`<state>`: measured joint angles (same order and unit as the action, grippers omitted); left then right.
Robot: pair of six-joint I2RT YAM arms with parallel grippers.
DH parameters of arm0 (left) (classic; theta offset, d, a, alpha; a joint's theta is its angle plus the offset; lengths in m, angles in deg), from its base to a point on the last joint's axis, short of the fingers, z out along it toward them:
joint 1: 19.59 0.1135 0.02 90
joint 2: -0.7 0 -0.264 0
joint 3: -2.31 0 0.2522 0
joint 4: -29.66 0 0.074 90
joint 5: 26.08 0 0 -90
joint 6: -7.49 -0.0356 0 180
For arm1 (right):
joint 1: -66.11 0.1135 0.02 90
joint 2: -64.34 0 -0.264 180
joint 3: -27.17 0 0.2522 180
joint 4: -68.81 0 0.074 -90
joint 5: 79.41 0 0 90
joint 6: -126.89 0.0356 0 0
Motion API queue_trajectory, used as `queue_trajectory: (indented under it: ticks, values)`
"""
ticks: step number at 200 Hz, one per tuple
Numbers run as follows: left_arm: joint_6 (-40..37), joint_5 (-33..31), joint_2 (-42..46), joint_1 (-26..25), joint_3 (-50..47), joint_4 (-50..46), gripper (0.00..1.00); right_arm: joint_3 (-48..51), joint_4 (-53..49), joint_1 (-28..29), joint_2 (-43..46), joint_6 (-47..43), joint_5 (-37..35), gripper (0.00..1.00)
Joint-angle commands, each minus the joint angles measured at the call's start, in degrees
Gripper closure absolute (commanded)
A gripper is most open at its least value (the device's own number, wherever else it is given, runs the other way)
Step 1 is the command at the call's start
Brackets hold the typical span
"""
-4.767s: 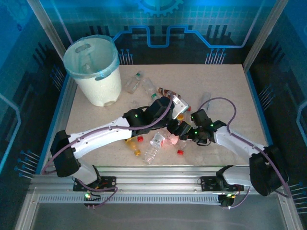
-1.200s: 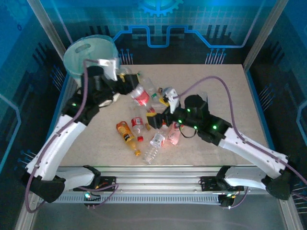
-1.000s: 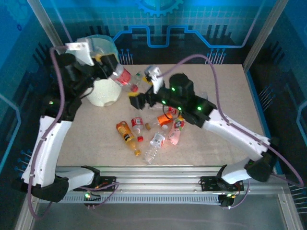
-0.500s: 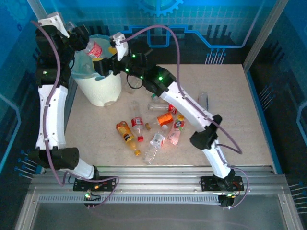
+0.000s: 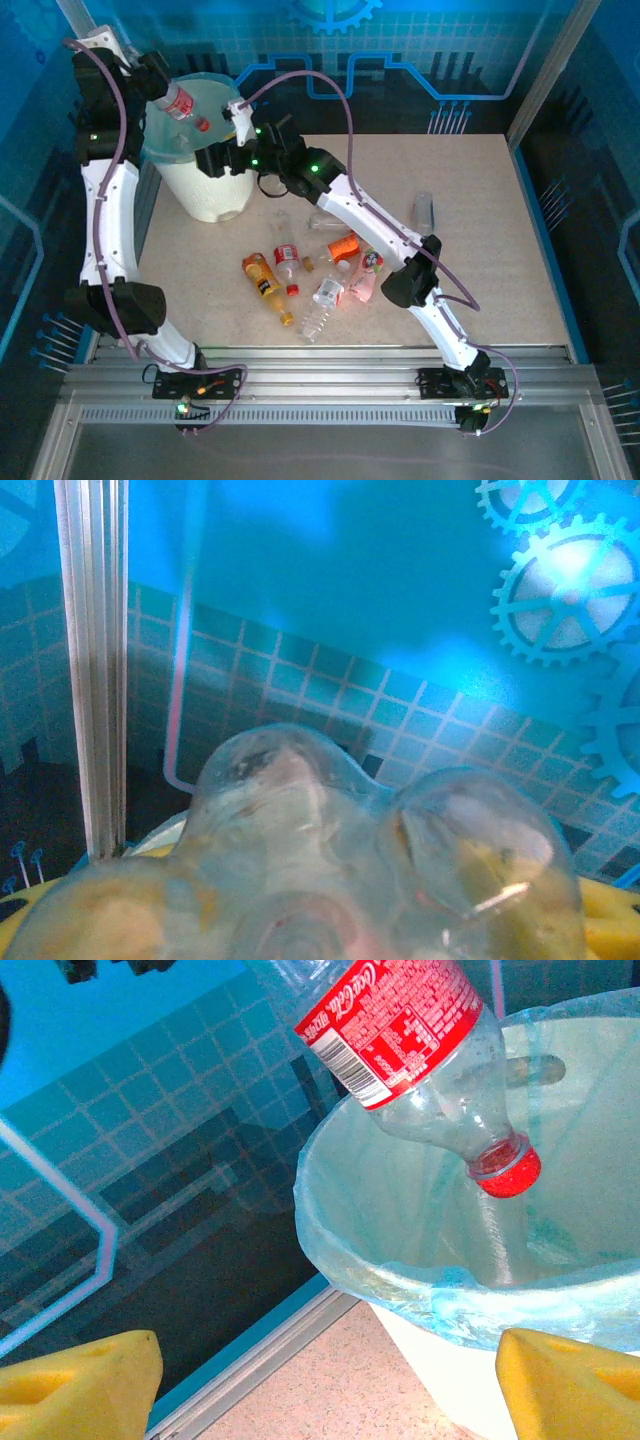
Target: Put the plastic bottles in the bin
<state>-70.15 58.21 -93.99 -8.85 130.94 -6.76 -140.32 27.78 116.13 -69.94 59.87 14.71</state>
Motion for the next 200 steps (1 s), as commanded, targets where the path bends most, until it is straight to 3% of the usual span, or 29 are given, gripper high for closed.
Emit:
queue_trajectory:
  ticks: [1,80,132,200]
  values:
    - [-2.1,-0.7,-3.5,1.0,2.1,-1.6,0.37,-0.2,-0.6,-0.9,0.8,1.3,0.6,0.12]
    - [-0.6,2.2,-10.9,1.1,2.0,-4.9,0.33,0.6,-4.2,-1.3,0.7,0.5,-0.3,0.12]
    - [-0.5,3.5,-13.0,1.1,2.6,-7.0,0.15,0.7,-4.0,-1.8,2.2,1.4,-0.7,0.12]
    - [0.9,5.5,-11.9,1.1,6.4,-9.4,0.16,0.2,-5.7,-1.8,4.0,1.4,-1.3,0.12]
